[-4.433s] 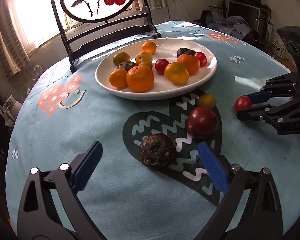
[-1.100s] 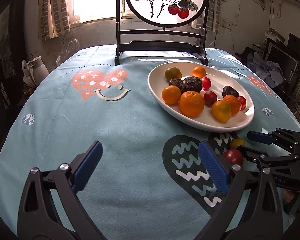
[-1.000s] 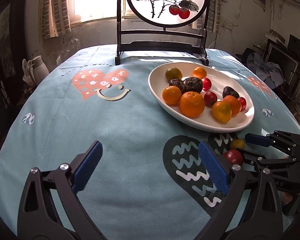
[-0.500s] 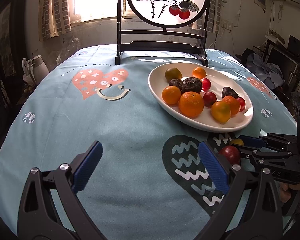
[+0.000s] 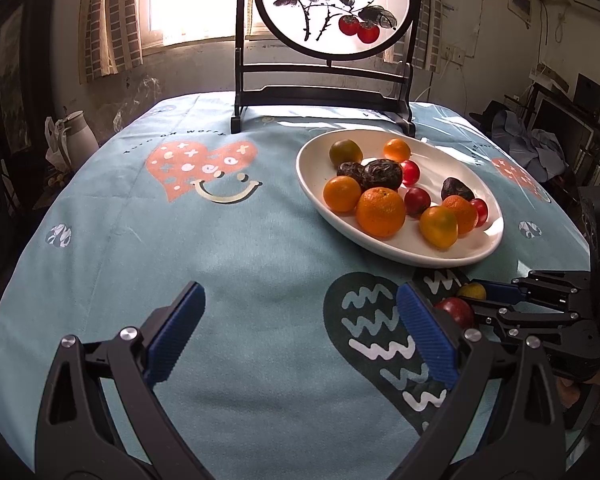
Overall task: Organize fruits
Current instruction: 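Grasp a yellow-green pear-shaped fruit with the right tool, then hold the pear-shaped fruit in the right tool while the left tool grasps a red plum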
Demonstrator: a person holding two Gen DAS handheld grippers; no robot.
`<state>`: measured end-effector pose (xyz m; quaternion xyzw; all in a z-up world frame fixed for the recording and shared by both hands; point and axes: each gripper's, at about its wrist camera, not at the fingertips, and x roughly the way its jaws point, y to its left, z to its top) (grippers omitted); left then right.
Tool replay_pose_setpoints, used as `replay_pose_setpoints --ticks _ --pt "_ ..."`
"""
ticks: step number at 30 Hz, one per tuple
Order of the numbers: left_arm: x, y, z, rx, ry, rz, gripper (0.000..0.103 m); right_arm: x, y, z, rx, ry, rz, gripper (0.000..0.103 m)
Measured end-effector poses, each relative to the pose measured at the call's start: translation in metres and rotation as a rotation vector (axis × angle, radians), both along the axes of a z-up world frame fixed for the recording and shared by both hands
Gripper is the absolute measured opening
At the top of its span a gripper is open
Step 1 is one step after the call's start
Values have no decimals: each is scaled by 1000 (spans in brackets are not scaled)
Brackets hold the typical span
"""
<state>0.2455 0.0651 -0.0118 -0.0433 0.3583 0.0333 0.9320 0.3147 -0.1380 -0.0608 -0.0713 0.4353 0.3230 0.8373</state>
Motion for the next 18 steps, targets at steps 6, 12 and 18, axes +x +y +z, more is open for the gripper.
replay_pose_setpoints --ticks 6,12,18 --pt "-2 -9 -2 -32 3 -62 98 -6 -29 20 50 -54 -63 27" --pt "-7 -53 -10 19 8 -255 98 -11 -39 25 69 -55 -77 27" --pt "-4 -87 -13 36 8 -325 93 -11 -42 28 82 -51 -80 27"
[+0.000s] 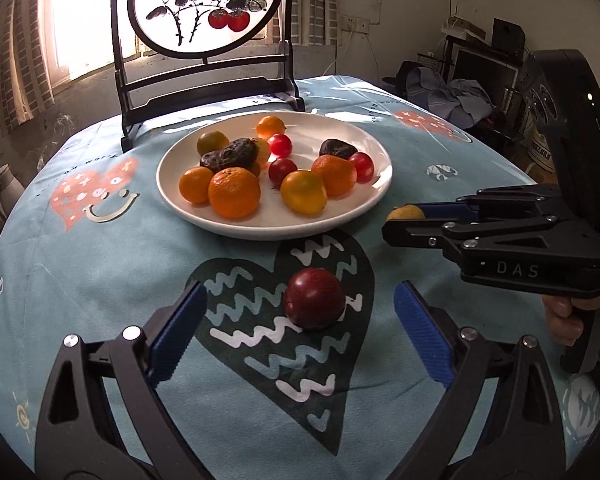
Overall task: Organize fruits
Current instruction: 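Hold the pear-shaped fruit in the right tool while the left tool grasps a red plum, then lower both held fruits onto the white plate and open both tools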
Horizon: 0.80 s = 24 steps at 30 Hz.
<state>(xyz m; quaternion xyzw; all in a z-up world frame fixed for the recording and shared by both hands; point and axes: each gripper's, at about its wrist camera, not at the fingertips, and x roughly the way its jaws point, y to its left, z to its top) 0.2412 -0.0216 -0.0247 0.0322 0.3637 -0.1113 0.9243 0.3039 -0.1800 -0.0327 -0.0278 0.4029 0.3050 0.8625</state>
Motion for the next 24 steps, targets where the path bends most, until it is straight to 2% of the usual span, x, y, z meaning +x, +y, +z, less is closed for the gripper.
replay_pose_setpoints --ticks 2,4,9,13,15,19,24 --pt "5 -8 -4 7 23 -14 78 0 -2 1 5 2 -6 27" --pt "10 -12 -10 18 53 -15 71 0 -5 3 10 -1 -11 27" --pt "14 -19 -17 58 62 1 70 0 -9 5 20 -4 -22 27" --pt "18 -21 -21 51 91 4 54 0 -10 5 18 -4 -26 27" --pt "18 -22 -23 71 90 19 52 1 -11 4 15 -1 -29 27" --pt "19 -18 -24 83 89 48 40 1 -11 2 13 4 -31 27" --pt "17 -15 -23 62 95 69 39 -2 -7 -4 2 16 -15 27"
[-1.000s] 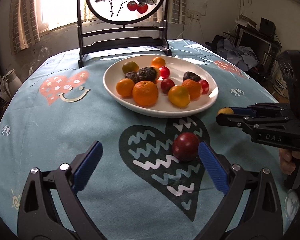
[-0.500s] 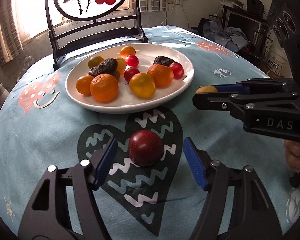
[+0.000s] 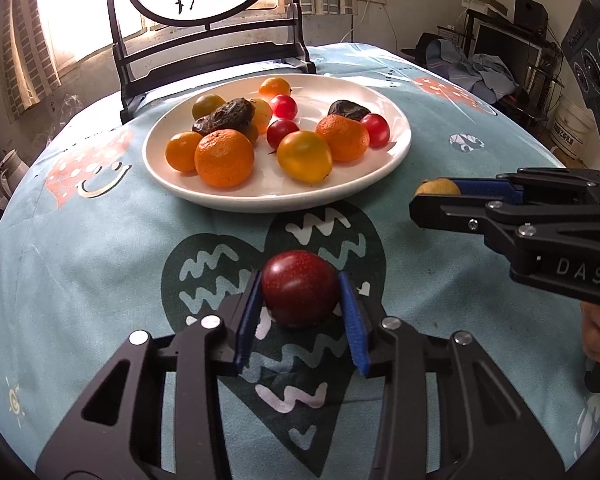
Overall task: Organize fruits
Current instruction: 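Lower both held fruits onto the white plate and open both tools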
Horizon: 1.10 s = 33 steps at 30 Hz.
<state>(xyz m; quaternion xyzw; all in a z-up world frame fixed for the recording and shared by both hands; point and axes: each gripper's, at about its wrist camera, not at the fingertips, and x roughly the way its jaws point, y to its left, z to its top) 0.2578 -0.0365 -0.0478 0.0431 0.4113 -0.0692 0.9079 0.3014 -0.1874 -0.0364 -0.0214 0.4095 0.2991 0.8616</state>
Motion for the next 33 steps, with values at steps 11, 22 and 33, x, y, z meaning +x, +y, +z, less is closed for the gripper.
replay_pose_setpoints --ticks 11,22,33 --pt "-15 12 6 -83 23 41 39 -16 16 -8 -3 9 86 27" --pt "23 36 58 -100 -71 64 39 4 11 33 128 -102 31 27" --pt "123 45 69 -127 -104 141 39 88 15 37 157 -121 -99 27"
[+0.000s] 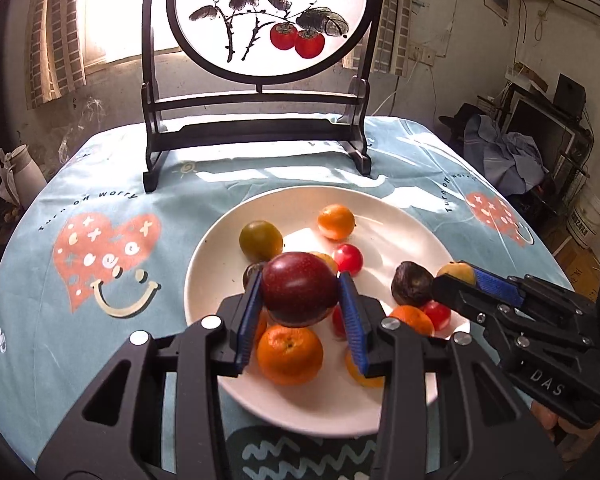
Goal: Organize fruits
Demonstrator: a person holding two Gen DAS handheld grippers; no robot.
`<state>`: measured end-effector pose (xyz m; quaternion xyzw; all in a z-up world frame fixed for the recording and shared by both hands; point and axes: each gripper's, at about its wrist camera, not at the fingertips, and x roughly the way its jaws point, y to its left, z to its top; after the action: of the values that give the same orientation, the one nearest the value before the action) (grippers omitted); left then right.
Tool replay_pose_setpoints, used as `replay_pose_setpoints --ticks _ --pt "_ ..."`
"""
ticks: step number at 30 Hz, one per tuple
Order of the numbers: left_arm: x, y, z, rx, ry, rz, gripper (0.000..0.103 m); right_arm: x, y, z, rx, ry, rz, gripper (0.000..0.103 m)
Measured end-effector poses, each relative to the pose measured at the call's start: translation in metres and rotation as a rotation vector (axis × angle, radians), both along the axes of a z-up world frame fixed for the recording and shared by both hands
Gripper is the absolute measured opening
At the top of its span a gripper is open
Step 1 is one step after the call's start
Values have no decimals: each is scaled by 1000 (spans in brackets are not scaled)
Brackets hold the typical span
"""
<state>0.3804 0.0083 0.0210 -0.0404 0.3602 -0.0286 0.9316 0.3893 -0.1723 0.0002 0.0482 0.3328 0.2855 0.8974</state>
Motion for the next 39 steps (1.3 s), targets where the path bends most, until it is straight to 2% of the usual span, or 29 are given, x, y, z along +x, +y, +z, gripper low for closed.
replay_pose_setpoints --ticks 7,9,10,11,15,17,20,25,27,29,32,34,36,37,39 --pt "53 5 -11 -13 45 31 40 22 4 -5 -21 -2 5 27" --pt "56 8 -13 -27 53 35 46 25 5 -4 -25 -7 7 27" --pt "53 9 -11 -29 40 42 60 26 6 -4 -26 -9 9 27" --pt "50 10 -8 -21 24 58 70 27 7 -3 -29 -13 11 27" --pt "38 18 6 1 -1 93 75 35 14 -1 -46 -28 18 27" --pt "32 23 12 28 -8 121 81 40 18 -2 -45 -24 19 27" --pt "22 32 21 54 -24 154 82 47 25 -4 -53 -19 27 27" --pt "13 44 26 42 -25 175 83 56 36 -12 -63 0 50 28" --pt "11 45 26 41 -22 178 83 55 39 -13 -66 2 55 52" --pt "10 45 26 37 -20 178 83 53 38 -11 -63 1 58 61" --pt "5 43 28 42 -24 176 83 49 35 -6 -53 3 58 61" --pt "0 42 30 38 -28 170 83 44 31 -1 -53 6 57 67" --pt "-8 40 34 40 -37 166 87 34 26 6 -54 -2 55 102" --pt "-13 39 36 45 -46 167 92 28 22 10 -53 -14 54 102" --pt "-25 35 42 64 -68 170 94 13 15 18 -59 -41 58 102"
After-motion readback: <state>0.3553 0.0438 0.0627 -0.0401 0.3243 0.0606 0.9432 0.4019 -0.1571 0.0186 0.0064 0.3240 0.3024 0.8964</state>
